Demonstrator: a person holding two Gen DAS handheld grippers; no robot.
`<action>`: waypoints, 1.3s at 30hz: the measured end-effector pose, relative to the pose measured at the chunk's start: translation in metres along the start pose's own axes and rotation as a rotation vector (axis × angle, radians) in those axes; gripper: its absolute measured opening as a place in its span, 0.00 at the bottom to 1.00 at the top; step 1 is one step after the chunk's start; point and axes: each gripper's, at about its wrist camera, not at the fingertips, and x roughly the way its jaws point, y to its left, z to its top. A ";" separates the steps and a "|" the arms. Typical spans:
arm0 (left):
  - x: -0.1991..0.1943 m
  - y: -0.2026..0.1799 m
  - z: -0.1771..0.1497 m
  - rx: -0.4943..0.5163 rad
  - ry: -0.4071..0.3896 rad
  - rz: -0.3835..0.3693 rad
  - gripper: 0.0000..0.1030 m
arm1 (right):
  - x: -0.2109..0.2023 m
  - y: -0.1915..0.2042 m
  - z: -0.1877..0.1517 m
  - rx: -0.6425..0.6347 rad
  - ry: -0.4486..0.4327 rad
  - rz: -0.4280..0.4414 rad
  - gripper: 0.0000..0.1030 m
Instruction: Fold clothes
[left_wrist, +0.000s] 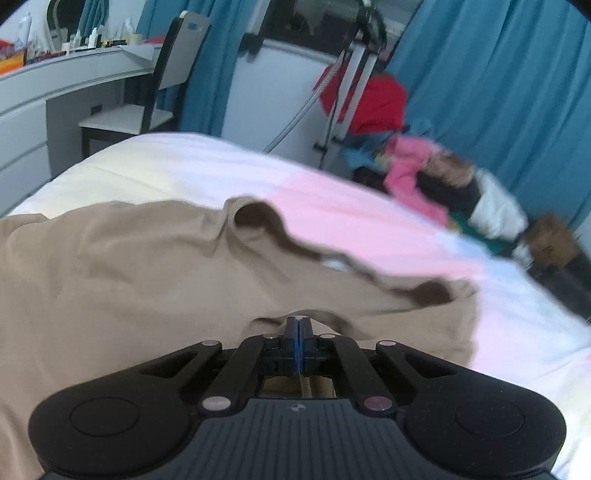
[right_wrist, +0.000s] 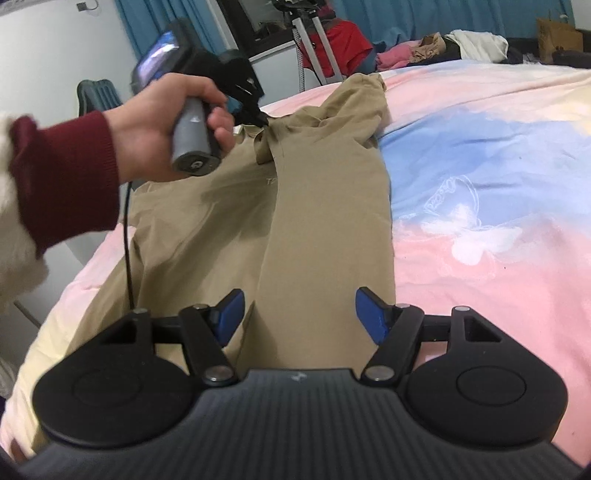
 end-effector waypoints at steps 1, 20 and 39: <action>0.006 0.001 -0.004 0.003 0.020 0.004 0.00 | 0.001 0.000 0.000 -0.007 0.001 -0.003 0.67; -0.186 0.038 -0.088 0.272 -0.115 -0.188 0.78 | -0.031 -0.003 0.001 -0.023 -0.257 -0.043 0.67; -0.364 0.088 -0.200 0.349 -0.223 -0.192 1.00 | -0.089 0.022 -0.010 -0.042 -0.298 -0.083 0.67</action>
